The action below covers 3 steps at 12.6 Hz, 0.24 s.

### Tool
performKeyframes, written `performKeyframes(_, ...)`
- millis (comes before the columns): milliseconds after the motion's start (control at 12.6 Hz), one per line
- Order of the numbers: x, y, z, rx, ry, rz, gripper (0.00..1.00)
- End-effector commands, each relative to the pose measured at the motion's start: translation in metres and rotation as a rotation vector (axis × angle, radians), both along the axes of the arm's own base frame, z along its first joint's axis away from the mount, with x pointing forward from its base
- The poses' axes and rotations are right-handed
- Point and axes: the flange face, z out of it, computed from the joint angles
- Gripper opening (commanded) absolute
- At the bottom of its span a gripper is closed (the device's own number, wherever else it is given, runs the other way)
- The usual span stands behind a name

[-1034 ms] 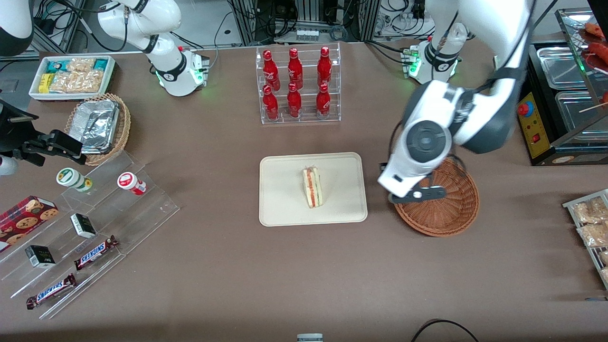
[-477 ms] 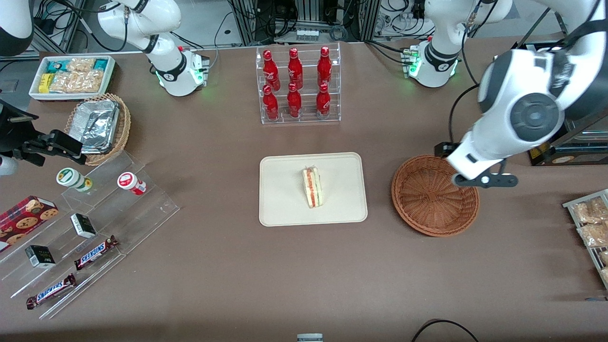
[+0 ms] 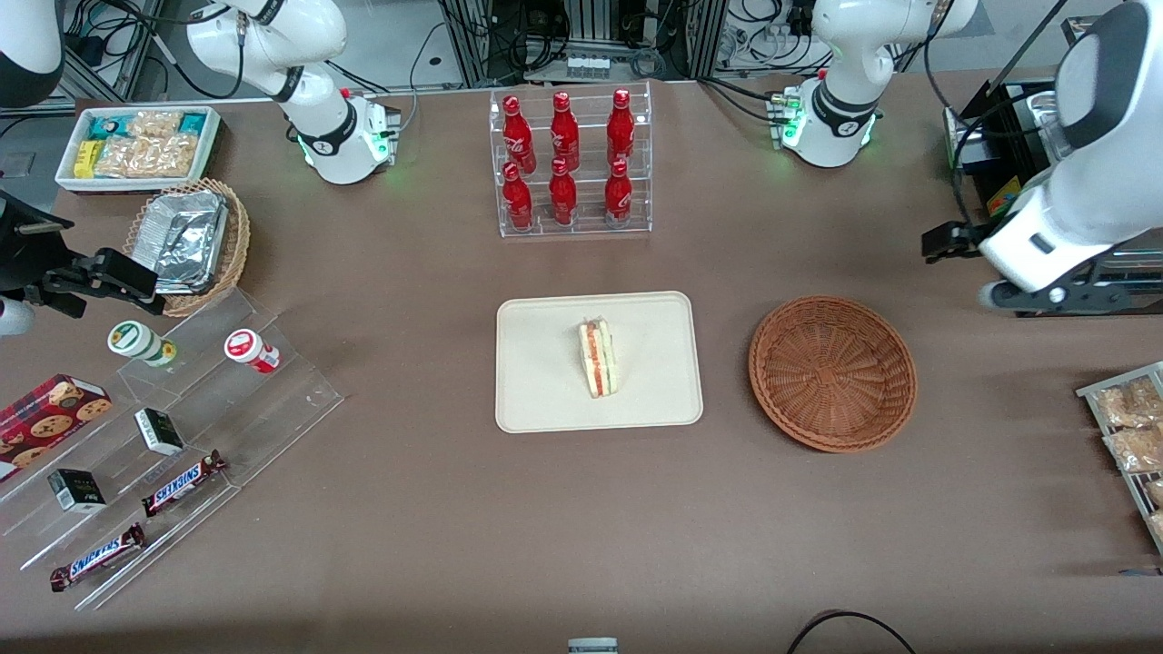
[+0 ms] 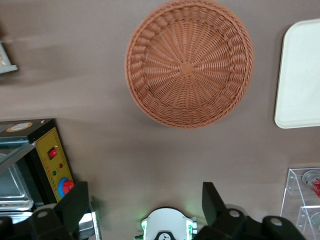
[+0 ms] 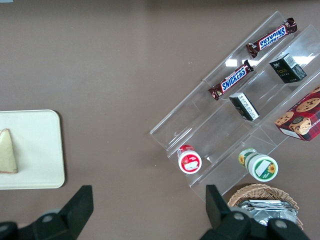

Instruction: Place sandwich from basket to tray

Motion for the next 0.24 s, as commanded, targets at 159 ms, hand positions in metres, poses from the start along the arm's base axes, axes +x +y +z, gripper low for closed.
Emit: performKeyframes(159,-0.004,0.035,0.030,-0.074,-0.039,0.072,1.00)
